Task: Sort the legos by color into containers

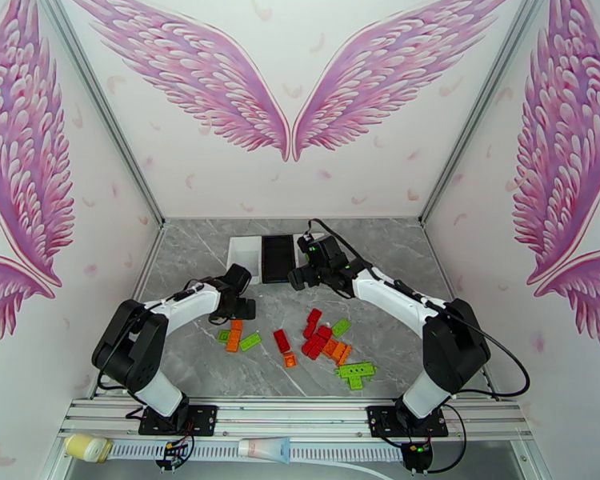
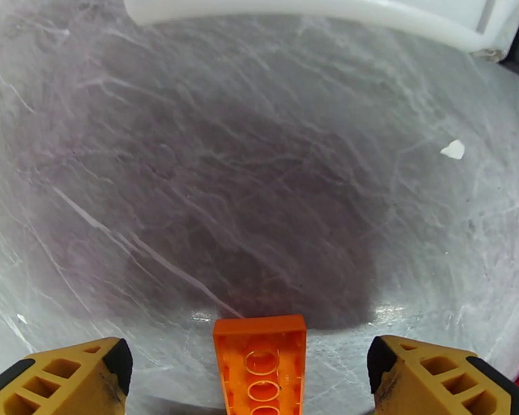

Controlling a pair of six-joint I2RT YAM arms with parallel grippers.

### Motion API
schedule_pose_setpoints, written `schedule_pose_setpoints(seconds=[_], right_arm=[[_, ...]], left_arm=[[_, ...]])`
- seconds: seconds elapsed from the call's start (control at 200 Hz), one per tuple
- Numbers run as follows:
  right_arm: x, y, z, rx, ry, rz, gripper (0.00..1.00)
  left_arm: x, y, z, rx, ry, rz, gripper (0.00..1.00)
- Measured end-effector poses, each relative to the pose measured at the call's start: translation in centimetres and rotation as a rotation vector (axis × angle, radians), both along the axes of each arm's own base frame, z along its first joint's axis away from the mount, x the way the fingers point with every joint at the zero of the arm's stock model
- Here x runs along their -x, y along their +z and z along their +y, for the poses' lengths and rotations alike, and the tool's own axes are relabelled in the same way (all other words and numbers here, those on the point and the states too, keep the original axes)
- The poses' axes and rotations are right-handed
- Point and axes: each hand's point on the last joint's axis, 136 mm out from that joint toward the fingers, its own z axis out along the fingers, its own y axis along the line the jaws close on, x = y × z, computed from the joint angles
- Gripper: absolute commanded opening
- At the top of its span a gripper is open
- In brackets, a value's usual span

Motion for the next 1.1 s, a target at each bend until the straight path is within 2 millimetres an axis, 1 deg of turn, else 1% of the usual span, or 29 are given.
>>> schedule_pose_setpoints(seconds=[0.26, 0.32, 0.39, 0.445, 0.495, 0.565, 0.635, 0.715, 0.8, 1.0, 1.1], right_arm=[[0.3, 0.2, 0.7, -0.003, 0.017, -0.005, 0.99], [0.4, 0.3, 0.9, -0.005, 0.02, -0.006, 0.99], [0.5, 0.3, 1.0, -0.004, 0.022, -0.005, 0.99], [0.5, 0.3, 1.1, -0.005, 0.023, -0.004, 0.99], [0.5, 0.2, 1.1, -0.005, 0.025, -0.003, 0.99], [0.5, 0.4, 1.3, -0.005, 0.027, -0.004, 0.99], [0.6, 0.5, 1.5, -0.006, 0.032, -0.004, 0.99], [0.8, 0.4, 1.7, -0.004, 0.038, -0.001, 0.99], [1.0, 0.4, 1.7, -0.004, 0.038, 0.004, 0.99], [1.2, 0.5, 2.2, -0.012, 0.041, 0.009, 0.99], [1.5, 0.6, 2.6, -0.02, 0.042, 0.013, 0.99]], left_arm=[[0.2, -1.2, -0.3, -0.005, 0.009, 0.072, 0.79], [0.2, -1.2, -0.3, -0.006, 0.009, 0.075, 0.73], [0.4, -1.2, -0.3, -0.007, 0.012, 0.083, 0.69], [0.4, -1.2, -0.3, -0.007, 0.018, 0.083, 0.64], [0.5, -1.2, -0.3, -0.007, 0.013, 0.086, 0.61], [0.5, -1.3, -0.3, -0.006, 0.016, 0.086, 0.52], [0.5, -1.3, -0.3, -0.002, 0.017, 0.087, 0.48], [0.5, -1.3, -0.5, 0.005, 0.016, 0.089, 0.39], [0.5, -1.3, -0.5, 0.009, 0.013, 0.09, 0.33], [0.4, -1.1, -0.6, 0.011, 0.01, 0.084, 0.3], [0.2, -0.2, -0.7, 0.022, 0.002, 0.055, 0.28]])
